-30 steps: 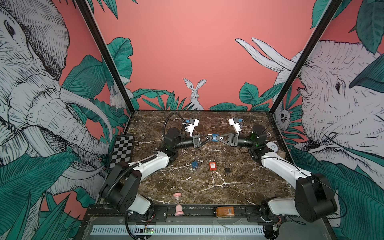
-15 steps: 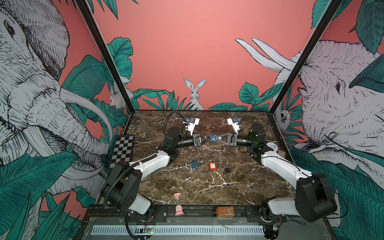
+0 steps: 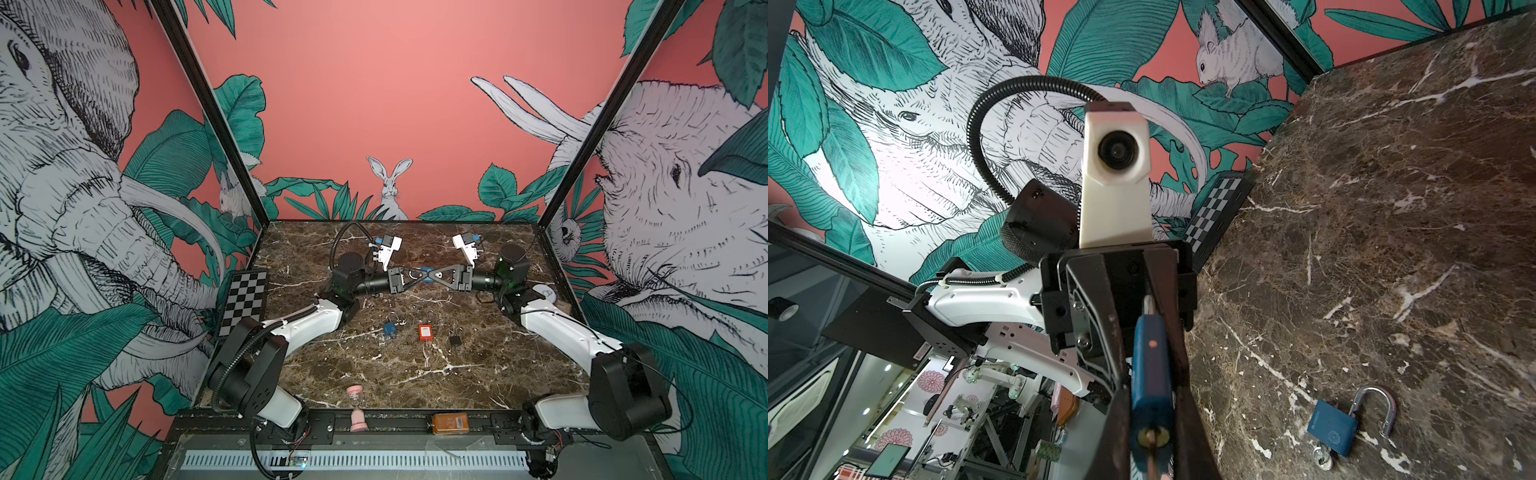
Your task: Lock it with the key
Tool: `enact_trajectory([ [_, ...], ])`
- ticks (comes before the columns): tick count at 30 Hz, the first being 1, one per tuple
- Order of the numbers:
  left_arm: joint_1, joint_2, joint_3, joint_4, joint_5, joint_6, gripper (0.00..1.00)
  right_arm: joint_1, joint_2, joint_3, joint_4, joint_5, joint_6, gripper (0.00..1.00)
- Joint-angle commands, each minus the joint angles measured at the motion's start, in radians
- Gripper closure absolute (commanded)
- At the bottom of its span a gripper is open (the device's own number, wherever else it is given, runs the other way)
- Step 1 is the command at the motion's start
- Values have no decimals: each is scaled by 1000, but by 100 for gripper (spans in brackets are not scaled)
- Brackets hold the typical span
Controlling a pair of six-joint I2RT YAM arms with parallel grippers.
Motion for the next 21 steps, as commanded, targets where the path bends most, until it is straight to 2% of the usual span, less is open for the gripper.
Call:
enact_trajectory([
  [1, -19, 0, 28, 41, 37, -7, 83, 7, 2, 36, 6, -6, -37, 100],
  [5, -18, 8, 25, 75, 39, -26, 100, 8, 2, 34, -18, 2, -56, 100],
  [8, -14, 9, 14, 83, 18, -25, 100, 2, -9, 28, -37, 23, -68, 100],
  [11, -4, 13, 2, 142, 3, -41, 100, -15, -31, 15, -37, 33, -62, 86],
  [14, 5, 18, -4, 208, 2, -59, 100, -33, -59, 3, -43, 35, -56, 78],
  [21, 6, 24, 4, 248, 17, -74, 100, -53, -107, -21, -69, 30, -59, 76],
])
